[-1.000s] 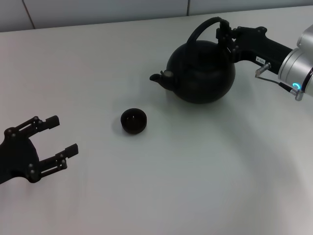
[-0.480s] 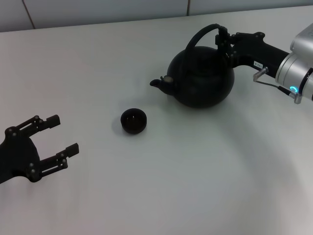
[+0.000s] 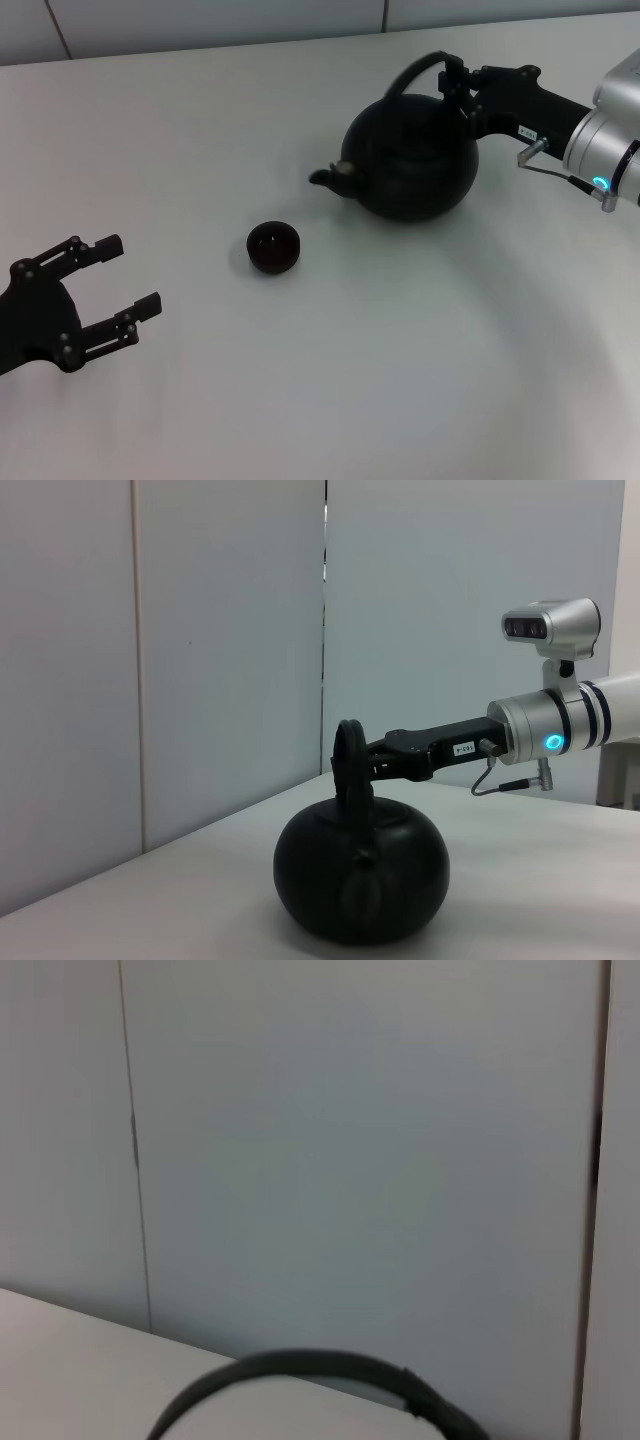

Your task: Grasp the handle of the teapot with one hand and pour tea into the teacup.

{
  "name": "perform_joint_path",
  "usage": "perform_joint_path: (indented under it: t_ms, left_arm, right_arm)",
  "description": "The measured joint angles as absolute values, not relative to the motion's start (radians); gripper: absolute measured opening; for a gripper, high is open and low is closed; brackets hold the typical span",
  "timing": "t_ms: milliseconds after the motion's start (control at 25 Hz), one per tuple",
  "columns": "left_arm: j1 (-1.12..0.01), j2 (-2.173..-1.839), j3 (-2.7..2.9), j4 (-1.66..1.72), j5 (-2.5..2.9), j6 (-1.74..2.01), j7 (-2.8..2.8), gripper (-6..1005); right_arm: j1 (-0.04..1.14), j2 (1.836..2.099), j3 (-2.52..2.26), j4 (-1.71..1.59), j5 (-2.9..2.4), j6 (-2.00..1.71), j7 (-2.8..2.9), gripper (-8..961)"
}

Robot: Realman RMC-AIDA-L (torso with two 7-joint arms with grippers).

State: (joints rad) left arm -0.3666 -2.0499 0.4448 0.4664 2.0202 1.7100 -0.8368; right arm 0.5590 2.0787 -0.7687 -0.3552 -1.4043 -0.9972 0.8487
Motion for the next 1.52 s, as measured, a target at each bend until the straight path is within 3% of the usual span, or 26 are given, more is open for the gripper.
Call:
perform_joint_path:
  t_ms: [560,880,1520]
  left_arm:
    - [-0.364,-2.049,0.445,0.466,2.020,1.715,-0.839,785]
    - [-0.360,-2.050,0.445,0.468,2.020,1.715,-0.839,785]
    - [-0.368,-2.049,0.449,0.468,2.020,1.713,-0.839,785]
  right_arm:
    - [0.539,2.082,-0.755,-0.348,-1.353,-1.034,0.797,333]
    - [0.496,2.082,-0.753,-0.349,-1.350,-1.100,0.797,752]
    - [0.282,2.072,-0.619,-0.300,-1.353,-1.384,0.808,752]
